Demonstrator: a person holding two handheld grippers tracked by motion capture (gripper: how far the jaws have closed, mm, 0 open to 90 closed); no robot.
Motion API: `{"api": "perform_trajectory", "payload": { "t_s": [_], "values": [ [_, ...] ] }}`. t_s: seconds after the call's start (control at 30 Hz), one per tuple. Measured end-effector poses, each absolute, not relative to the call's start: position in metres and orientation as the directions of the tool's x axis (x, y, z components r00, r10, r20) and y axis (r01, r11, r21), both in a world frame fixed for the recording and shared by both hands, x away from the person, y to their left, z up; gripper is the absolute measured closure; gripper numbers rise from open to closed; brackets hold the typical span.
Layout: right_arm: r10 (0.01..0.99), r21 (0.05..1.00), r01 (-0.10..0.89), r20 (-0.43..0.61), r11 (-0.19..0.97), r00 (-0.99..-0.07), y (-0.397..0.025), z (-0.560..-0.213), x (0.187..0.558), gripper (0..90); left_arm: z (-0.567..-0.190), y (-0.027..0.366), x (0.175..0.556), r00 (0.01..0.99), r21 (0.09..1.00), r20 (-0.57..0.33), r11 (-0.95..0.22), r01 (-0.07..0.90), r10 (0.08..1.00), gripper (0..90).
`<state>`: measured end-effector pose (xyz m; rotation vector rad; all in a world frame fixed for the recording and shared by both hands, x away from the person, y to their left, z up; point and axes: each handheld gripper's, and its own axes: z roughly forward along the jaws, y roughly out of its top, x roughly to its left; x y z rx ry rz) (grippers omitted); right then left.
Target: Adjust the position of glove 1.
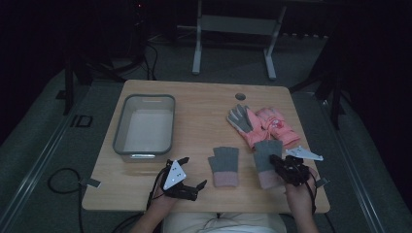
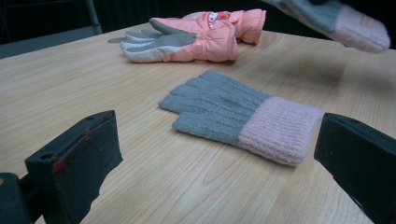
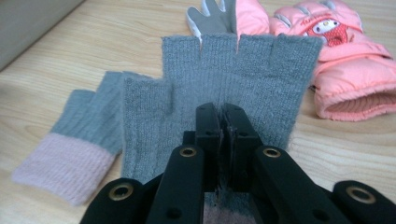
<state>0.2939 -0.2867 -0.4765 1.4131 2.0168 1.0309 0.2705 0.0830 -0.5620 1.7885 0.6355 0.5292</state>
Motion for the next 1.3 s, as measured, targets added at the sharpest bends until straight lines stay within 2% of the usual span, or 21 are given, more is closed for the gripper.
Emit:
{"api": "perform_trajectory", "payload": {
  "t_s": [0.17,0.67,0.9,1.17,1.3],
  "values": [
    [0.948,0.787,0.600,0.065,0.143,-0.311,-0.287,-0.490,0.296,85.9,-0.562,0.083,0.271,0.754,0.956,0.040,-0.244,0.161,0.655,0.0],
    [0.972,0.725,0.679,0.054,0.119,-0.229,-0.299,-0.533,0.308,85.4,-0.562,0.083,0.271,0.755,0.956,0.039,-0.244,0.162,0.654,0.0],
    [0.975,0.704,0.702,0.060,0.111,-0.214,-0.303,-0.546,0.313,79.4,-0.562,0.083,0.271,0.757,0.956,0.041,-0.246,0.161,0.652,0.0],
    [0.968,0.702,0.693,0.022,0.164,-0.252,-0.305,-0.542,0.315,71.1,-0.562,0.083,0.271,0.761,0.956,0.039,-0.246,0.161,0.648,0.0],
    [0.935,0.705,0.662,-0.005,0.254,-0.354,-0.308,-0.535,0.320,67.0,-0.562,0.083,0.271,0.761,0.956,0.039,-0.247,0.161,0.647,0.0]
  ]
}}
